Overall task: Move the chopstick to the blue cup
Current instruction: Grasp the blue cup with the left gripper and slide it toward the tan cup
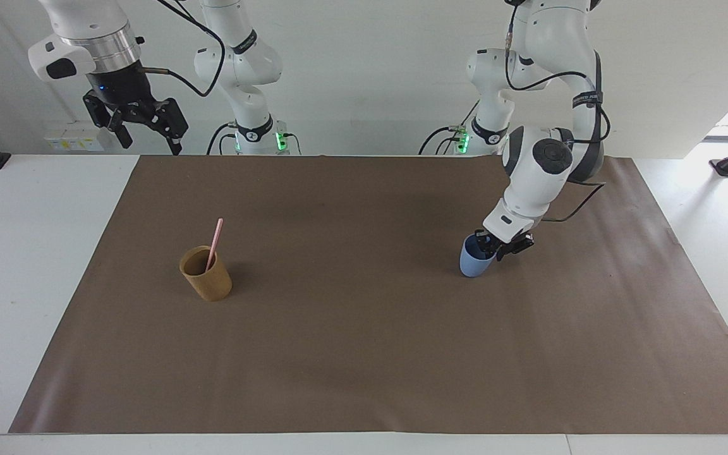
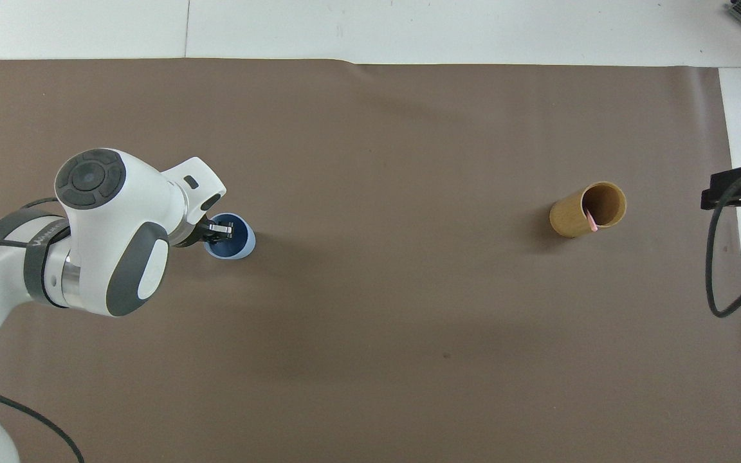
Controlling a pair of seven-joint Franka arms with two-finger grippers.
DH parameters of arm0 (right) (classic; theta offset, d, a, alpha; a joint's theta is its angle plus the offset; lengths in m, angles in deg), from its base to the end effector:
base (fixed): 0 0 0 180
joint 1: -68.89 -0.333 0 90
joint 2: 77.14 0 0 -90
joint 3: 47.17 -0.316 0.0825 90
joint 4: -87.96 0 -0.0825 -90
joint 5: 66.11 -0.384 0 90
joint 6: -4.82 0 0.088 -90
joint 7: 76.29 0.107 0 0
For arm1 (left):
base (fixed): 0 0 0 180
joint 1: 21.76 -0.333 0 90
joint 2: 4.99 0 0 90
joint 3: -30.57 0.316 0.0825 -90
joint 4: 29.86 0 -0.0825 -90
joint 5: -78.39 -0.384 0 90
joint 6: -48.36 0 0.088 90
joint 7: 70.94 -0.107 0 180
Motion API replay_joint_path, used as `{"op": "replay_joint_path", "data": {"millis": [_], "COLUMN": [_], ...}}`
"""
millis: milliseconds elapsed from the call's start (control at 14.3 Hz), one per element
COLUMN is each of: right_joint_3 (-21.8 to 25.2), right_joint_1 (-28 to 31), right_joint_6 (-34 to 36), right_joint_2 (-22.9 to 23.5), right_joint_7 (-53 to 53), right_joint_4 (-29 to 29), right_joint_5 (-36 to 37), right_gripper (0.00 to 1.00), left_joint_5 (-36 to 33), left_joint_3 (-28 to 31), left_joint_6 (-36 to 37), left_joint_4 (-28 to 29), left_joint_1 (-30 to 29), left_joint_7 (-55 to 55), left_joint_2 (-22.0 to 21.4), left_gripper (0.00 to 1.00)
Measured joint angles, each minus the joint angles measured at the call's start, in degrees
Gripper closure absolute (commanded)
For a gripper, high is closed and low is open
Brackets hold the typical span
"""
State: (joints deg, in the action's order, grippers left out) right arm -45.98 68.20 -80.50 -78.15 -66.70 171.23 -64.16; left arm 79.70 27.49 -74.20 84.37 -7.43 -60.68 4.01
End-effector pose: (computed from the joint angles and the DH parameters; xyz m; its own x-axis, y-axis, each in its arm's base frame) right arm 0.5398 -0.0087 0.6818 0.9823 -0.1778 0.0582 -0.1795 -0.9835 0.0240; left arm 0.5573 -0.1749 0.3829 0.9936 -0.1117 -0.0164 -0.1113 -0.9935 0.0250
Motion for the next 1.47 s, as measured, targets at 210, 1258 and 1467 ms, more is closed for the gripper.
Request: {"op": "replay_joint_path", "data": {"millis": [210, 1258, 1467], "right_joint_3": [0.0, 0.4, 0.4], "right_joint_1": [0.0, 0.3, 0.3], "right_joint_6": [0.0, 0.3, 0.5], "right_joint_2": [0.0, 0.0, 0.0], "right_joint_7": [0.0, 0.0, -1.4], "right_joint_4": [0.0, 0.0, 0.0], "right_joint_5": [0.0, 0.0, 0.1], "right_gripper": [0.0, 0.0, 0.0], "left_joint_5": [-0.1, 4.4, 4.4], "left_joint_3": [0.0, -0.4, -0.4], "left_joint_6": [6.4, 2.6, 1.6], "left_joint_4": [-6.3, -18.3, -19.4], "left_joint_1": [2.0, 23.0, 25.1], "left_joint_7": [5.9, 26.7, 28.7], "left_joint_2": [-0.2, 11.8, 15.2], "left_gripper": [1.0, 1.0, 1.0]}}
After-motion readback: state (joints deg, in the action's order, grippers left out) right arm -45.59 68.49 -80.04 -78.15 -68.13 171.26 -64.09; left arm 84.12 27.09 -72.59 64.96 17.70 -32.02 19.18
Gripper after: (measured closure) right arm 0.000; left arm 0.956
